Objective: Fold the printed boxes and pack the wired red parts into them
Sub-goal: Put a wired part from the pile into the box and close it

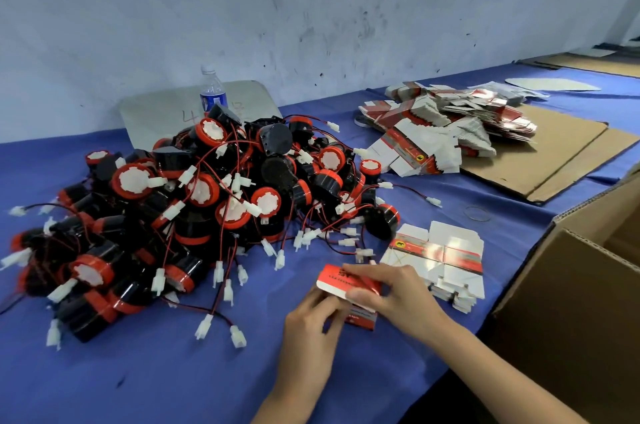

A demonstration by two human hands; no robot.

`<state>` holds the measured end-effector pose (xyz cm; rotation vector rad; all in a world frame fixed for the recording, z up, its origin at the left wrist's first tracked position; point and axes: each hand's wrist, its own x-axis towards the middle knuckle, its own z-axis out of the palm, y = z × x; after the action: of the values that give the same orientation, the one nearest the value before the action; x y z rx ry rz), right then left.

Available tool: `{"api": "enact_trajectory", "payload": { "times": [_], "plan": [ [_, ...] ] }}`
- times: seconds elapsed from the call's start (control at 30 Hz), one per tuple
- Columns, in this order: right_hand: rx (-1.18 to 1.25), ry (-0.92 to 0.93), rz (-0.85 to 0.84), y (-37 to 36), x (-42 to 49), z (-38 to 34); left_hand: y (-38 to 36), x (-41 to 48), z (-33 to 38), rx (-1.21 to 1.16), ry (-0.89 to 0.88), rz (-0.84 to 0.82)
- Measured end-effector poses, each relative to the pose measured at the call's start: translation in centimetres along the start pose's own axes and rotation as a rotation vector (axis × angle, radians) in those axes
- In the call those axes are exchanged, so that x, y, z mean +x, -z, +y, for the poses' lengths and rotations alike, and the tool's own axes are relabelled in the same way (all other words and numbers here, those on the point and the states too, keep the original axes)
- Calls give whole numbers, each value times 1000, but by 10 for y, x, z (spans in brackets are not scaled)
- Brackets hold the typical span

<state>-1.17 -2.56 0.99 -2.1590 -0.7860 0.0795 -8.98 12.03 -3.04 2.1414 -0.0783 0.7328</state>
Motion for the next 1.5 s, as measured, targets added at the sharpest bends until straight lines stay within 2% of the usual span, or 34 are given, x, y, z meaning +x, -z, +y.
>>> {"api": "enact_trajectory", "payload": {
  "times": [0.13,0.3,0.5,0.67,0.77,0.93,1.1,1.33,1.43,1.5],
  "plan": [
    [-28,56,41,-4,-3,-1,-2,-1,1,-13,-28,6],
    [82,76,124,-16,-2,-7,-2,-1,0,-17,-33,-26],
    [-41,112,153,-23,-5,-3,-1,-1,1,-53,-6,0],
    [-19,118,154,-29,-10,3,-1,-3,1,-245,292,138],
    [38,99,139,-33,-16,7,0,-2,0,-335,338,131],
    [66,72,132,-28,-13,7,3,-1,-2,-400,326,85],
    [16,117,178,-34,-15,6,5,-1,-4,-422,316,79],
    [58,147,161,-32,-14,12,7,1,-6,-472,357,92],
    [2,179,164,-33,-15,15,9,1,-9,-410,341,87],
    [-52,211,154,-33,-16,19,13,1,-12,-303,255,78]
  ]
}}
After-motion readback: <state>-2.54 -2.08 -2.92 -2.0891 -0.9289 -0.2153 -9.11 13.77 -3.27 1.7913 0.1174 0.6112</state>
